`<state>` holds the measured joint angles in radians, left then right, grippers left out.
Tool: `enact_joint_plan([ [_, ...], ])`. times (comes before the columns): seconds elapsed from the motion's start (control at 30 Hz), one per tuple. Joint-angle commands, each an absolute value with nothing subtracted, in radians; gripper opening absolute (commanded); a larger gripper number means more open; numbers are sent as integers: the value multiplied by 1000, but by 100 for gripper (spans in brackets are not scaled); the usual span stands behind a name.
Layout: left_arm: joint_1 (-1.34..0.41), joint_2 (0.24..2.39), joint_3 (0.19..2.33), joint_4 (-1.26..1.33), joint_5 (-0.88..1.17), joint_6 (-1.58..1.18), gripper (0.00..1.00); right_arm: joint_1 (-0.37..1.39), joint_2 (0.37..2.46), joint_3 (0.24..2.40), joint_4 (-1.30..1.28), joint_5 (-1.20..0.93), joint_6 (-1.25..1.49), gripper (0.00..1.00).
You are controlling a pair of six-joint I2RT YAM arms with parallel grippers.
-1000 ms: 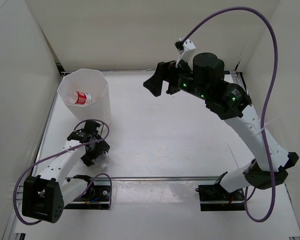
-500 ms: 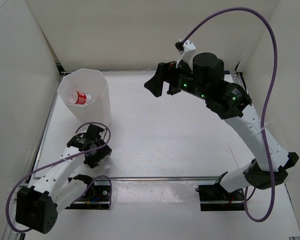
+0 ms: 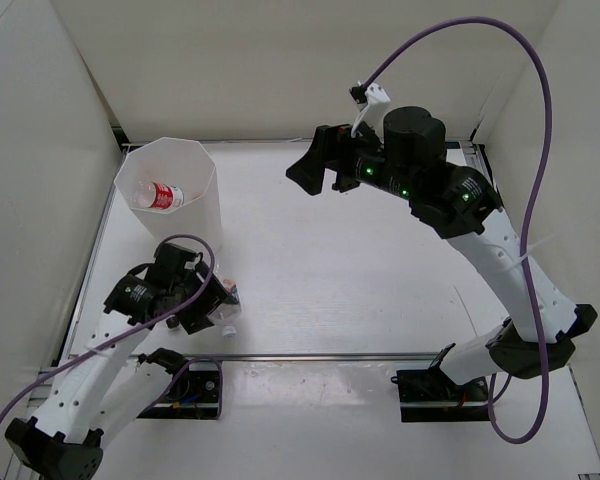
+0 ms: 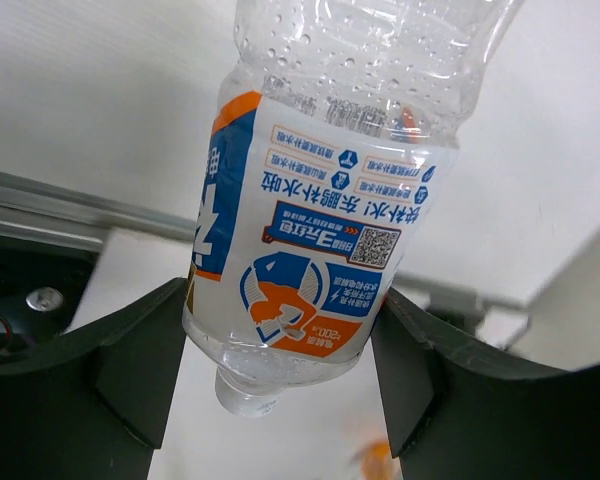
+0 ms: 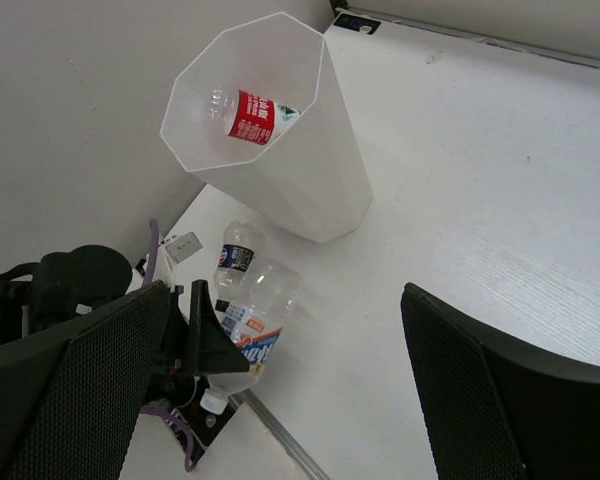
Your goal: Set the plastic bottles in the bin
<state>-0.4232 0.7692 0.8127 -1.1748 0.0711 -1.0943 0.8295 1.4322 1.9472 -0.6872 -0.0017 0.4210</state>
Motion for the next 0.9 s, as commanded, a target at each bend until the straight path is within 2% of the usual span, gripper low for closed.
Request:
enact_joint_plan([
  [0.0,-430,796,886,-1190,276,-962,37,825,1402,1931,-670,-26,443,100],
  [0.2,-430,868,1144,-1224,328,-858,34,825,1382,1899,-670,-15,453,100],
  [0.43,-430,979,1500,-1062,322,-793,34,825,1361,1879,-670,34,474,100],
  [0.53,-430,1043,1643,-1005,172,-744,24,825,1339,1859,-670,49,486,100],
  [0.57,-430,1054,1661,-973,56,-735,26,825,1339,1859,-670,49,486,100],
  [0.7,-408,1095,1675,-963,-197,-775,26,825,1328,1868,-704,49,486,100],
  [0.87,-384,1104,1619,-817,-345,-802,32,825,1295,1868,-739,60,477,100],
])
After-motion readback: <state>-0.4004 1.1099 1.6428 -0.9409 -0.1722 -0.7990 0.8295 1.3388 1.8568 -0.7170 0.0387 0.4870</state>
